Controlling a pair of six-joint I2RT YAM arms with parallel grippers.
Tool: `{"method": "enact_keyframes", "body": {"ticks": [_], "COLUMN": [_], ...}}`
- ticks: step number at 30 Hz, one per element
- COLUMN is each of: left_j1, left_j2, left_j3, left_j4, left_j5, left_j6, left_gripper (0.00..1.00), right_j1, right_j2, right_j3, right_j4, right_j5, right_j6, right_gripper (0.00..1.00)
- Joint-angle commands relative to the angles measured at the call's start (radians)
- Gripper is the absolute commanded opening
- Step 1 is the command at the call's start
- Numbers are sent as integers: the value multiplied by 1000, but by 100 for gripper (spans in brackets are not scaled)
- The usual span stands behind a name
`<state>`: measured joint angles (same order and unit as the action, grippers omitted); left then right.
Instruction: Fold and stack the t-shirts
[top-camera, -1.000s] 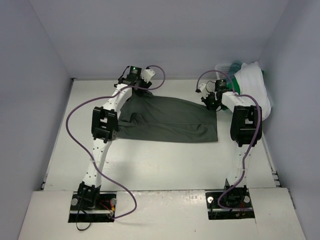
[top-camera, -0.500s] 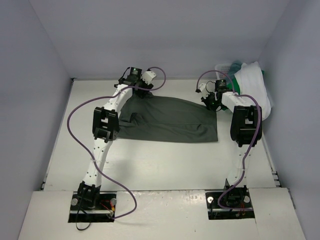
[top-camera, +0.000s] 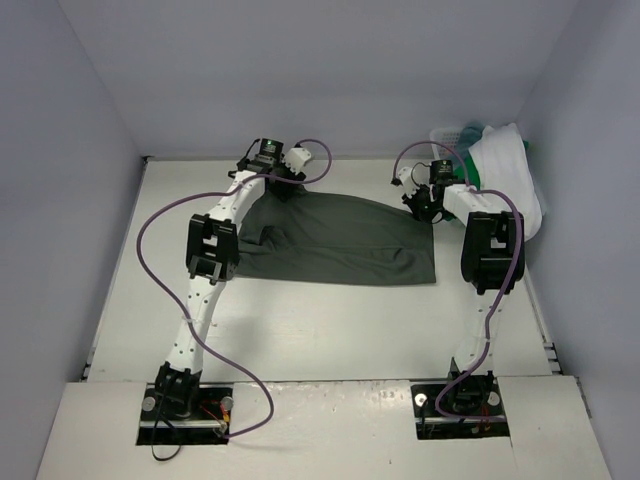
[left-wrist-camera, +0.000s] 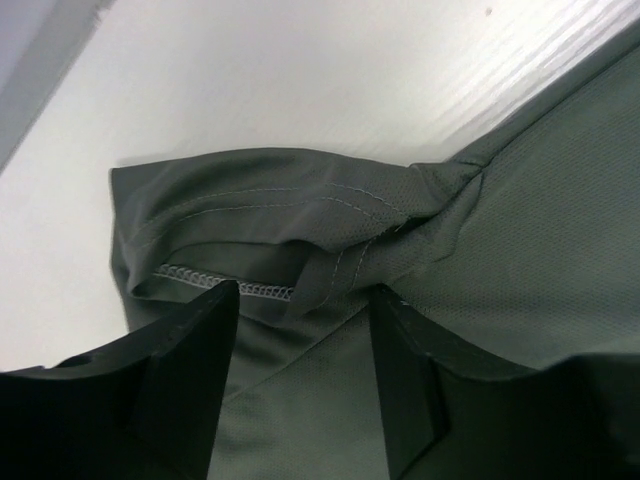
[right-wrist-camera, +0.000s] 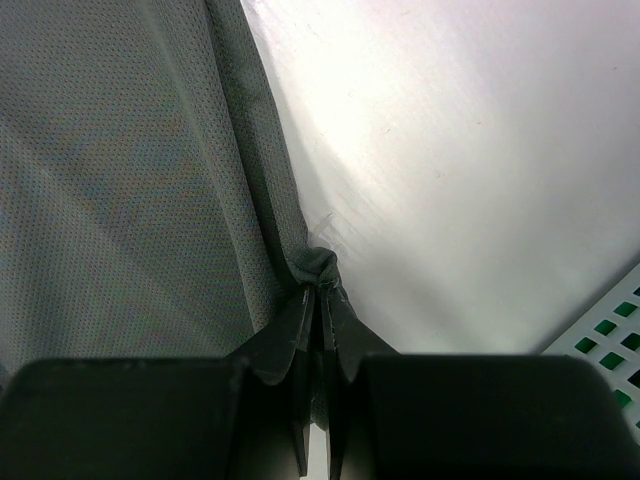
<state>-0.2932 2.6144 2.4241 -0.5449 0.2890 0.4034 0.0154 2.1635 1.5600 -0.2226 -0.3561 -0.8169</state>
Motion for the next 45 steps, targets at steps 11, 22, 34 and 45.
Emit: {"method": "enact_keyframes", "body": {"ticks": [11, 22, 34, 45], "left_j1": [11, 12, 11, 9], "left_j2": [0, -79, -135, -238], "left_j3": [61, 0, -46, -155], "left_j4": [29, 79, 137, 201], "left_j5": [-8, -66, -113, -180], "left_j6": [-11, -14, -35, -38], "left_gripper": [20, 25, 10, 0], "right_j1": [21, 32, 34, 54], "right_j2": [15, 19, 9, -17], "right_j3": [-66, -83, -101, -141], "right_j4": [-150, -136, -129, -110], "right_j5": [-6, -9, -7, -12], "right_j6": [32, 36, 36, 45], "right_gripper": [0, 0, 0, 0]}}
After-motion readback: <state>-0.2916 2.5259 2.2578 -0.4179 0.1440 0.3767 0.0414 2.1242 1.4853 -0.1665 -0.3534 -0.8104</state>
